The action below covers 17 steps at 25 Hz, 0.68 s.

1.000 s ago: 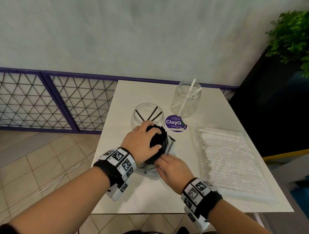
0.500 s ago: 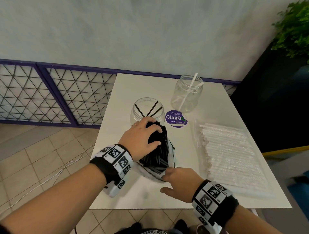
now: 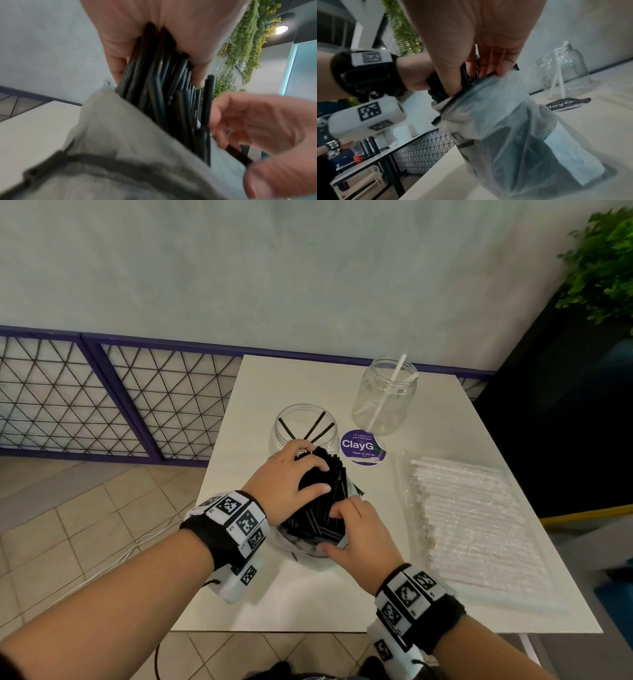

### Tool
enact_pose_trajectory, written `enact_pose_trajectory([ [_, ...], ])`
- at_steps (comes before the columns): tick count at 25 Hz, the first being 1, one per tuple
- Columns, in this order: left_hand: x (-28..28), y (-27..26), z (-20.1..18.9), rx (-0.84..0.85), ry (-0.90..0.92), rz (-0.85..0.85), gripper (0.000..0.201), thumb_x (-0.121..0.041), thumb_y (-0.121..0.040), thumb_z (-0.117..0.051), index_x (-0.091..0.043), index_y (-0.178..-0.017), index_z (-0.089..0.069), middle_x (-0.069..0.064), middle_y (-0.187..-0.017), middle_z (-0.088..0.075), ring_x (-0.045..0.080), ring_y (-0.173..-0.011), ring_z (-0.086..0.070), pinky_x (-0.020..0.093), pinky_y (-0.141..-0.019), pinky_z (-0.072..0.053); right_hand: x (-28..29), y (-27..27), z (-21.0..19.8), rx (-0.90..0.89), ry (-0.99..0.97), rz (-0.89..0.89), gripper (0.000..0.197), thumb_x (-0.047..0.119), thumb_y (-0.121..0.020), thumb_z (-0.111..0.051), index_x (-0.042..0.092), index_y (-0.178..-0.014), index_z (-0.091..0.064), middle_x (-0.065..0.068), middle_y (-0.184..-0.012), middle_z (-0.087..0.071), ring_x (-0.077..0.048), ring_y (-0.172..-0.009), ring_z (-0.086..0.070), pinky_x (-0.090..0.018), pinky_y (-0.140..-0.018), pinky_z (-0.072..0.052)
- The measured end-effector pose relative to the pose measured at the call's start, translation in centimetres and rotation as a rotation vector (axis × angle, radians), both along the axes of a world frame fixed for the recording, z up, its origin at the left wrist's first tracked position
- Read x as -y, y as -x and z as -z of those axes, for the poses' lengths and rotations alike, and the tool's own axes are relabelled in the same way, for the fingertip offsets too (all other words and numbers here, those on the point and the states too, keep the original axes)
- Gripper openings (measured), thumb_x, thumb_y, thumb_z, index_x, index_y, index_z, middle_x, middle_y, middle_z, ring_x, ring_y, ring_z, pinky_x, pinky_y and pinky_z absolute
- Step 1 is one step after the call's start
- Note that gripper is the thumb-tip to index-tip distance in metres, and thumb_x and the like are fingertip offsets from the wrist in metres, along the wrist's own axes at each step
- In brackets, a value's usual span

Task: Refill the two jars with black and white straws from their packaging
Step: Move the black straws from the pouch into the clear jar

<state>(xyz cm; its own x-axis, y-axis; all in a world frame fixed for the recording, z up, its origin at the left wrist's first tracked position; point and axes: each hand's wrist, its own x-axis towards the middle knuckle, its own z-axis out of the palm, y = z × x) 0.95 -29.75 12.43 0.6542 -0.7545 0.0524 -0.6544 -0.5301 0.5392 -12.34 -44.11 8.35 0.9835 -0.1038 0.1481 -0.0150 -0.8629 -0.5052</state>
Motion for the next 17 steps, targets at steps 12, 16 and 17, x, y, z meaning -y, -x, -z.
enact_pose_trajectory([
  [12, -1.2, -1.1, 0.3, -0.189, -0.075, 0.045, 0.066, -0.068, -0.087, -0.03, -0.031, -0.141, -0.037, -0.008, -0.152, -0.017, 0.022, -0.14, -0.026, 0.035, -0.116, -0.019, -5.0, -2.8, 3.3, -0.15, 0.132, 0.373, 0.083, 0.08, -0.05, -0.044, 0.011, -0.093, -0.057, -0.006, -0.102, -0.056, -0.031, -0.096, -0.053, -0.045, -0.085, -0.046],
  [16, -1.2, -1.2, 0.2, -0.164, -0.109, 0.071, 0.083, -0.077, -0.073, -0.019, -0.032, -0.142, -0.035, -0.008, -0.153, -0.014, 0.021, -0.141, -0.025, 0.037, -0.117, -0.021, -4.3, -2.6, 4.1, -0.14, 0.09, 0.358, 0.068, 0.072, -0.061, -0.042, 0.013, -0.09, -0.061, -0.002, -0.097, -0.06, -0.028, -0.096, -0.053, -0.043, -0.087, -0.042],
  [17, -1.3, -1.3, 0.2, -0.154, -0.117, 0.085, 0.084, -0.077, -0.073, -0.019, -0.033, -0.142, -0.034, -0.008, -0.153, -0.013, 0.022, -0.141, -0.025, 0.037, -0.117, -0.021, -4.0, -2.3, 4.2, -0.121, 0.08, 0.335, 0.062, 0.069, -0.066, -0.041, 0.015, -0.089, -0.062, 0.001, -0.094, -0.06, -0.027, -0.095, -0.053, -0.041, -0.088, -0.041],
])
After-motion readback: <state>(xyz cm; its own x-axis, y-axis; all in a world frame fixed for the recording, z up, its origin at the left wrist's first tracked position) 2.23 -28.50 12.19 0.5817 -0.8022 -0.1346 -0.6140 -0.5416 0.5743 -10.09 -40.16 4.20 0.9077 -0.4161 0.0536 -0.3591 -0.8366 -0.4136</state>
